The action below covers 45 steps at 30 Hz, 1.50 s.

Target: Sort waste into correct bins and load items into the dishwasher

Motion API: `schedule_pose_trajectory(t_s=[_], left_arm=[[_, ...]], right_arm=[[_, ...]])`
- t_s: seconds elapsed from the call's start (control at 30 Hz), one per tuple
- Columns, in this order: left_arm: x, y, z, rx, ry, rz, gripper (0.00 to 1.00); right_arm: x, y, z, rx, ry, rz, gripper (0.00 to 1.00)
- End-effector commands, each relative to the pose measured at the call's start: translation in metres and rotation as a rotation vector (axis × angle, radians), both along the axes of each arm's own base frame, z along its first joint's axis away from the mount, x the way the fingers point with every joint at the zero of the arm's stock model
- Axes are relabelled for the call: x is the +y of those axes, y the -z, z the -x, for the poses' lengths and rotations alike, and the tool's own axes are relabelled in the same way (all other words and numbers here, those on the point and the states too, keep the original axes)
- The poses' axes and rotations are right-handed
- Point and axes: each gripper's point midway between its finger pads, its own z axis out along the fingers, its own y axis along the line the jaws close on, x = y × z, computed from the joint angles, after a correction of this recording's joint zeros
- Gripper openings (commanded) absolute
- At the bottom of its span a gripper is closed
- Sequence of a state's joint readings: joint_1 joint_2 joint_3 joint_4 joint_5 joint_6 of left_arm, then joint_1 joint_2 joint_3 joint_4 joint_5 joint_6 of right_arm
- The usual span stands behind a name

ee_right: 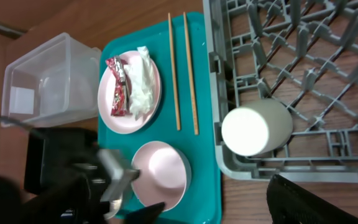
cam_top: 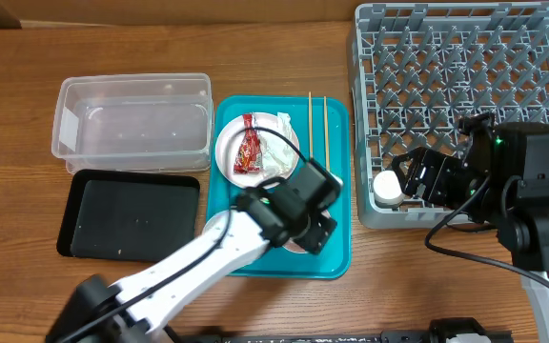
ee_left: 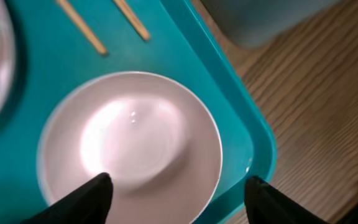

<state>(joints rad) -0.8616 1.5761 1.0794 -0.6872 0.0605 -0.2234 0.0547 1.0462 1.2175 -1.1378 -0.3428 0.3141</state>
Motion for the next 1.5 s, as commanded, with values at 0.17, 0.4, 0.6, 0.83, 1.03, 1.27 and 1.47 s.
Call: schedule_pose_trajectory(t_s=[0.17, 0.4, 0.6, 0.83, 1.03, 1.27, 1.47], left_arm=[[-0.009, 0.05, 0.021, 0.029, 0.137, -0.142, 0.54], [-0.01, 0.042, 0.013, 0.039, 0.087, -0.141, 0.04], [-0.024, 0.013, 0.003, 0.015, 0.077, -0.095, 0.04], [-0.016, 0.014, 0.004, 0.015, 0.085, -0.137, 0.52], [0.045, -0.005, -0.045, -0.115, -0.26, -0.312, 0.72], [0.1, -0.013, -0.12, -0.107, -0.583, -0.168, 0.77], [0.113, 0.0, -0.167, -0.037, -0.657, 0.041, 0.72]], right_arm=[[0.005, -0.013, 0.001, -0.033, -0.019, -0.022, 0.92], [0.005, -0.014, 0.001, -0.034, -0.019, -0.022, 0.92], [0.005, -0.013, 0.001, -0.033, -0.018, -0.022, 0.92], [0.005, -0.013, 0.001, -0.033, -0.019, -0.022, 0.93], [0.005, -0.013, 0.001, -0.032, -0.019, -0.021, 0.93], [0.005, -0.013, 0.001, -0.032, -0.019, -0.022, 0.93], [0.005, -0.011, 0.003, -0.02, -0.019, -0.021, 0.94]])
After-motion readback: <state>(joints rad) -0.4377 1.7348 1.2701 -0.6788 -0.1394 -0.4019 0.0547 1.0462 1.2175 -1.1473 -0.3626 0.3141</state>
